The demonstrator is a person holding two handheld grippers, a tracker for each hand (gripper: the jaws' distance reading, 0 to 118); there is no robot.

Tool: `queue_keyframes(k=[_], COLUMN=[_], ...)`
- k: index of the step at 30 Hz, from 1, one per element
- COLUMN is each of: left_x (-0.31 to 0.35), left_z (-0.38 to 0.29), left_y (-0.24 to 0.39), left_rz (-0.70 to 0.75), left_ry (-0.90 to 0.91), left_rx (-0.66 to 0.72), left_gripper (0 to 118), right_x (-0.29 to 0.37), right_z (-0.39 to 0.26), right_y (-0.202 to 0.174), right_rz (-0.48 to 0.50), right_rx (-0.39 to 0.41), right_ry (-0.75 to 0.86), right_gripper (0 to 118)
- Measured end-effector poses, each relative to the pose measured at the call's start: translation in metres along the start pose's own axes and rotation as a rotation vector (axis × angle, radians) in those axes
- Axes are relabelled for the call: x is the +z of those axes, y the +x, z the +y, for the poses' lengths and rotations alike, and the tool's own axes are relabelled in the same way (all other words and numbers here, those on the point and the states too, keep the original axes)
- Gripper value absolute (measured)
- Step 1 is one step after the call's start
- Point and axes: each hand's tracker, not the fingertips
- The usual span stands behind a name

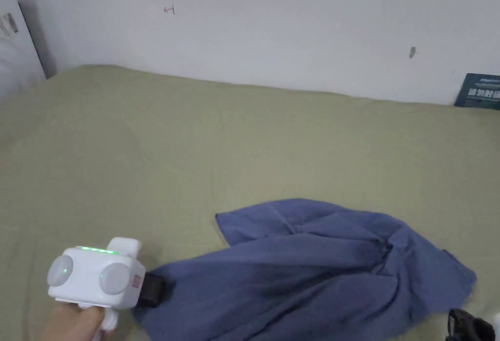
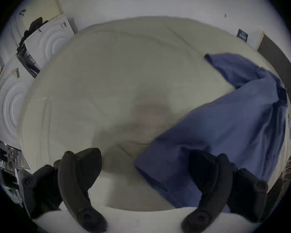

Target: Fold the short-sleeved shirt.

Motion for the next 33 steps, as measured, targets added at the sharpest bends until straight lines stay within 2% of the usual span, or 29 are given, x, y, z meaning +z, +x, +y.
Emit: queue_keyframes(k=[1, 3, 4, 5, 7, 13, 16, 19, 20, 22, 24, 25, 26, 27, 28, 29, 31, 33], left_x=[0.006, 0.032, 0.039, 0.04, 0.037, 0.045, 0.052, 0.055, 0.055, 0.056, 0.057, 0.057, 0.053, 0.053, 0.054, 0.052, 0.052, 0.052], left_z=[0.0, -0.008, -0.01, -0.011, -0.015, -0.027, -0.028, -0.028, -0.029, -0.026, -0.027, -0.027, -0.022, -0.022, -0.023, -0.021, -0.019, -0.018], left_y=[-0.001, 0.008, 0.012, 0.016, 0.012, 0.017, 0.022, 0.024, 0.024, 0.024, 0.026, 0.028, 0.024, 0.026, 0.028, 0.028, 0.03, 0.033], left_rz=[-0.019, -0.067, -0.04, -0.044, -0.056, -0.084, -0.087, -0.098, -0.104, -0.11, -0.113, -0.114, -0.116, -0.116, -0.115, -0.113, -0.106, -0.101], left_ry=[0.018, 0.081, 0.117, 0.128, 0.084, 0.1, 0.106, 0.113, 0.113, 0.114, 0.115, 0.115, 0.113, 0.113, 0.113, 0.112, 0.114, 0.111], left_rx=[0.026, 0.038, 0.021, -0.009, -0.01, 0.022, 0.008, 0.012, 0.02, 0.023, 0.026, 0.027, 0.03, 0.03, 0.029, 0.029, 0.021, 0.011], left_gripper=[93, 75, 64, 0, 0, 0, 0, 0, 0, 0, 0, 0, 0, 0, 0, 0, 0, 0], right_x=[-0.001, -0.002, -0.002, -0.003, -0.006, -0.025, -0.06, -0.122, -0.142, -0.181, -0.215, -0.234, -0.246, -0.257, -0.268, -0.273, -0.287, -0.291], right_z=[-0.001, -0.002, -0.003, -0.004, -0.004, 0.003, 0.016, 0.037, 0.043, 0.055, 0.064, 0.067, 0.068, 0.067, 0.062, 0.056, 0.044, 0.031], right_y=[0.001, 0.004, 0.006, 0.008, 0.014, 0.043, 0.064, 0.094, 0.101, 0.113, 0.124, 0.13, 0.135, 0.139, 0.142, 0.148, 0.145, 0.143], right_rz=[-0.003, -0.009, -0.012, -0.014, -0.01, -0.065, -0.109, -0.063, -0.069, -0.076, -0.025, -0.011, -0.022, -0.011, 0.008, -0.011, -0.043, -0.041], right_rx=[0.001, 0.006, 0.004, -0.003, -0.024, -0.048, -0.034, -0.065, -0.056, 0.011, 0.037, 0.021, -0.009, -0.026, -0.033, -0.051, 0.029, 0.064], right_ry=[-0.003, -0.01, -0.012, -0.017, -0.027, -0.039, -0.048, -0.154, -0.176, -0.214, -0.273, -0.335, -0.358, -0.397, -0.449, -0.382, -0.499, -0.523], right_gripper=[0, 0, 0, 0, 0, 0, 0, 0, 0, 0, 0, 19, 83, 118, 112, 103, 102, 102])
